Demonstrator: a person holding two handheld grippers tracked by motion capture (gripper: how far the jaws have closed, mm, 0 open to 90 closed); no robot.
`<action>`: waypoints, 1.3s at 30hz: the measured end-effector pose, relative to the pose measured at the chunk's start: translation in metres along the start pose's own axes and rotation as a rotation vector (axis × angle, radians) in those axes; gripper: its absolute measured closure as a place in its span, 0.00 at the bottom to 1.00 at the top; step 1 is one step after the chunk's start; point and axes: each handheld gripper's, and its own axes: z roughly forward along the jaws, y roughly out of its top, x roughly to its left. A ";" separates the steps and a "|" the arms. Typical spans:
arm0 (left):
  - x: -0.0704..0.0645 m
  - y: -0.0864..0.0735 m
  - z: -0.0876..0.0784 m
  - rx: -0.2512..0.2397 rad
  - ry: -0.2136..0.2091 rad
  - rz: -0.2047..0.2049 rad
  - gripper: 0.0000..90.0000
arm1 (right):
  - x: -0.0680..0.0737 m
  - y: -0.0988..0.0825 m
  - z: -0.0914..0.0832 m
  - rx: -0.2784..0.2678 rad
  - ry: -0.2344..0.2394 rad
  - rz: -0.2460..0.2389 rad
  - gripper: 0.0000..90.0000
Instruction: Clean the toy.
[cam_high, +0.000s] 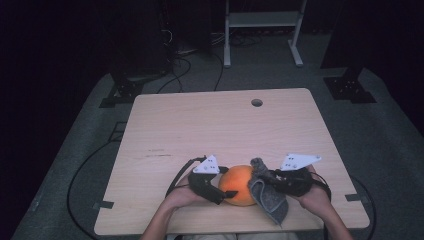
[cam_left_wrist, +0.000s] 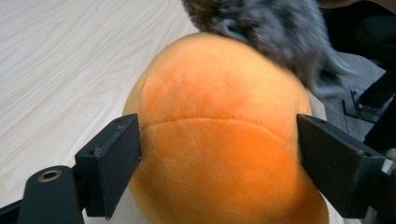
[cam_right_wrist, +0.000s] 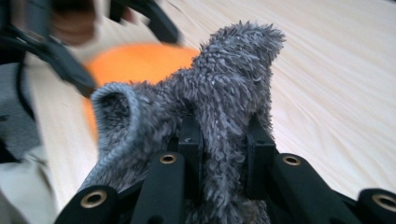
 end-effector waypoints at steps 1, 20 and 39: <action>0.000 0.001 0.001 -0.006 -0.002 -0.012 0.17 | -0.003 -0.003 0.000 0.003 -0.005 0.012 0.81; -0.002 0.002 0.010 0.026 0.144 0.105 0.09 | 0.018 0.016 0.012 -0.049 0.001 -0.068 0.81; 0.005 -0.014 0.003 0.051 0.117 0.059 0.13 | -0.008 -0.006 0.006 -0.118 -0.003 0.130 0.80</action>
